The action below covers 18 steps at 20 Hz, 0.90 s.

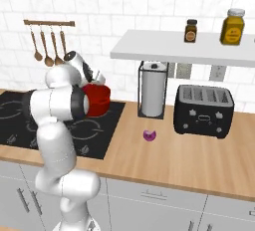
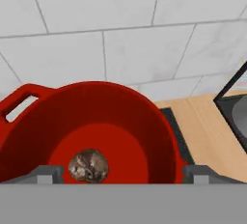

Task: Put the mushroom and onion in the pot. Retrieve the spatula and lightly stir the vegetables in the pot.

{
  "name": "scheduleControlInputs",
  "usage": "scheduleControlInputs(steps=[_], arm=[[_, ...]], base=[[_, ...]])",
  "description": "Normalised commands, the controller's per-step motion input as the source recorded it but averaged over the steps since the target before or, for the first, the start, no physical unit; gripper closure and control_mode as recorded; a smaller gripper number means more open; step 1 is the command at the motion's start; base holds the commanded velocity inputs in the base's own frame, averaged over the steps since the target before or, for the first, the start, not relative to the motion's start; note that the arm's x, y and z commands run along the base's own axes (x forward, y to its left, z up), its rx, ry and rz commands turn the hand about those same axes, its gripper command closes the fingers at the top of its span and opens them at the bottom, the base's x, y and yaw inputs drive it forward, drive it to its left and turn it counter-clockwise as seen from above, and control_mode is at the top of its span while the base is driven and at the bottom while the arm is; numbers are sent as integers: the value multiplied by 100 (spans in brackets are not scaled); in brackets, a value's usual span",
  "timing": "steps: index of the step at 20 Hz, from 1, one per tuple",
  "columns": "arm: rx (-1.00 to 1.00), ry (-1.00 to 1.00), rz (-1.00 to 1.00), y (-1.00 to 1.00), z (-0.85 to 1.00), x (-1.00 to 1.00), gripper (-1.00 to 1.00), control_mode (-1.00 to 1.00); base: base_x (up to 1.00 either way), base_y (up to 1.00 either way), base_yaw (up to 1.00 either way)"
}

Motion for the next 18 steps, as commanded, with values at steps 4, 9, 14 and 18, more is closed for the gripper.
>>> scheduleControlInputs(steps=[4,9,14,18], arm=[[12,-4,-1,-98,39,-100,-100,-100],[22,4,-8,-100,0,-100,-100,-100],[11,9,-9,-100,1,-83,-100,-100],[1,17,-12,-100,0,-29,-100,-100]], base=[[0,0,0],[0,0,0],[0,0,0],[0,0,0]])
